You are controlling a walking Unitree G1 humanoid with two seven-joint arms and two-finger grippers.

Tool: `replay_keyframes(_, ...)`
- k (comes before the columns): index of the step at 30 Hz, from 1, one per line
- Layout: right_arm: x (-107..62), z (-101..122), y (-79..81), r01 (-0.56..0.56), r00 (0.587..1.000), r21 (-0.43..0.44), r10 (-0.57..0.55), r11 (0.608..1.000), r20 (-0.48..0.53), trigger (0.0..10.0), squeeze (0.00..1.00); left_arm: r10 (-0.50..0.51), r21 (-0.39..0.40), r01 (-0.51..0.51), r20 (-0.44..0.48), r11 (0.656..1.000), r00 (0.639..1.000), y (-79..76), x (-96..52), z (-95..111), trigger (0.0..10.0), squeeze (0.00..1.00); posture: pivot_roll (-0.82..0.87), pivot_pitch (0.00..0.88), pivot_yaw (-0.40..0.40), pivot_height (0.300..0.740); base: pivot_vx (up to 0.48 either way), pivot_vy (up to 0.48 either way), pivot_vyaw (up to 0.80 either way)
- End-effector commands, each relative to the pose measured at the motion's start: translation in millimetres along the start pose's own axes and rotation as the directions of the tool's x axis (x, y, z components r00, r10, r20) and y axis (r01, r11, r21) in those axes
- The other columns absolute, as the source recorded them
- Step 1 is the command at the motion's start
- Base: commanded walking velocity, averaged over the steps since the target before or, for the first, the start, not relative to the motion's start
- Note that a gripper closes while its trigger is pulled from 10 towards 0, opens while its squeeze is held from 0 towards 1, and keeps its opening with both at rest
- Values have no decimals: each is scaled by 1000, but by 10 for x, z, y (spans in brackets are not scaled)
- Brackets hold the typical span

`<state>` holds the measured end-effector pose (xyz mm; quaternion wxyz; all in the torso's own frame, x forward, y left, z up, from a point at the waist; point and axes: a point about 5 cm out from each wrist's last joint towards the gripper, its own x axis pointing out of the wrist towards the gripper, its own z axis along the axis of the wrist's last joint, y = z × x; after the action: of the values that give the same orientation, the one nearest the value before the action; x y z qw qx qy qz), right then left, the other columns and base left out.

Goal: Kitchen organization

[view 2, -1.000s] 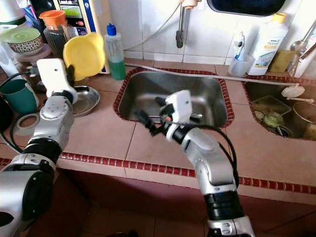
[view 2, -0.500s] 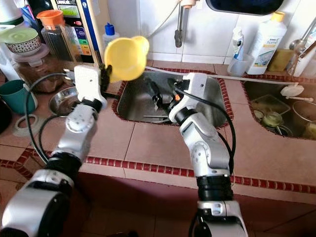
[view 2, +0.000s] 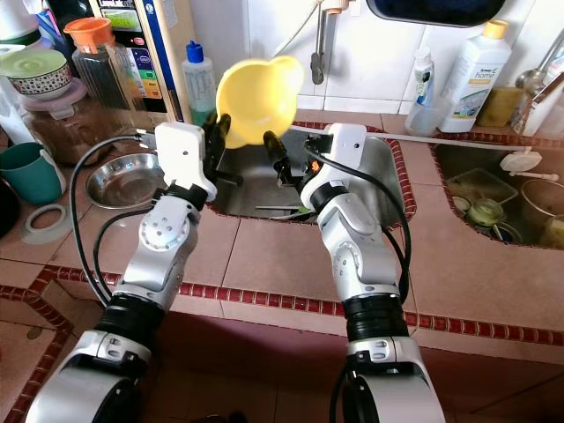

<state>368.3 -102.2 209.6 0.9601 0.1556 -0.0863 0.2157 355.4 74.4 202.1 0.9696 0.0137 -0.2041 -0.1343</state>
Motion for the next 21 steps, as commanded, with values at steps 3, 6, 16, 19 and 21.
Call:
replay_keyframes(3,59,80,5,-15,1000,-8,15,1000,28,10000,0,-2,5,2,5,1000,1000,-15,-12,48,0,0,12,43,22,740,0,0,0)
replay_keyframes(6,67,78,-18,-11,1000,-28,12,1000,23,10000,0,4,-5,-4,5,1000,1000,2,-14,64,0,0,10,45,20,740,0,0,0)
replay_keyframes(16,159,84,-52,0,999,-1,0,1000,32,0,0,-70,-97,74,40,993,997,-162,-28,162,0,0,15,47,13,740,0,0,0)
replay_keyframes(19,197,97,-43,-2,999,4,1,1000,37,0,0,-90,-109,93,35,990,995,-192,-42,152,0,0,15,47,13,740,0,0,0)
replay_keyframes(21,218,106,-39,-3,999,4,2,1000,40,0,0,-104,-115,107,34,988,994,-210,-47,152,0,0,17,47,14,740,0,0,0)
